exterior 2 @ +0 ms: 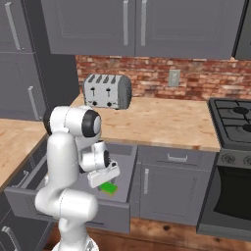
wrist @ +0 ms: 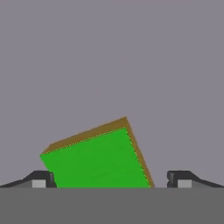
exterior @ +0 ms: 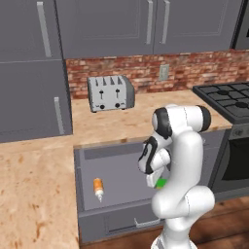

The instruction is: Restock the sink supplies by placing the sponge and soap dispenser on the counter and next to the sink. Make sure the soap dispenser is upright.

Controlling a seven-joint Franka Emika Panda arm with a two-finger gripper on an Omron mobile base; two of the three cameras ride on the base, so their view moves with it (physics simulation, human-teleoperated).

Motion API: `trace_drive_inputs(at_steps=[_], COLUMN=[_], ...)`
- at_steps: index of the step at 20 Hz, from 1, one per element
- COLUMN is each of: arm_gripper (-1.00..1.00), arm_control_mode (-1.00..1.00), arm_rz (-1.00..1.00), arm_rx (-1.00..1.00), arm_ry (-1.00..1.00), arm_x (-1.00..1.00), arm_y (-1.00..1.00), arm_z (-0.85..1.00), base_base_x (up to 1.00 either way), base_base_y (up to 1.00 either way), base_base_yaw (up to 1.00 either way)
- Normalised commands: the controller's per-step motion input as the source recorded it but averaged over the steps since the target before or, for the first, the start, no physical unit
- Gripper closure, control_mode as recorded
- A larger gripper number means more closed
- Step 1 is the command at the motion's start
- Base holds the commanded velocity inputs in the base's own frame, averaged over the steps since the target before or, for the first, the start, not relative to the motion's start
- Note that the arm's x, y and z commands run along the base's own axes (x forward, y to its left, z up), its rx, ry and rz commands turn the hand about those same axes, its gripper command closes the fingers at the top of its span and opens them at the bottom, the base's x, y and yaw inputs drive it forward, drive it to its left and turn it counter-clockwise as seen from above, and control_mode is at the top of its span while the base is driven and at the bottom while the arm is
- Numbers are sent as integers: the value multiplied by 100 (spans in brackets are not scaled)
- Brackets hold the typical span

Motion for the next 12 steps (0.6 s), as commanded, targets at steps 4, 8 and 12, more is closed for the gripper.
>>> trace_drive_inputs(at_steps=[4, 8, 12], arm_gripper=[-100, -100, -100], arm_control_mode=[-100, -100, -100], arm_rz=[5, 4, 3], arm_rx=[0, 0, 0], arm_ry=[0, 0, 0], arm_x=[0, 0, 0], arm_y=[-13, -14, -11], arm_z=[0, 6, 18], base_base_x=[0, 0, 0], base_base_y=[0, 0, 0], base_base_yaw=[0, 0, 0])
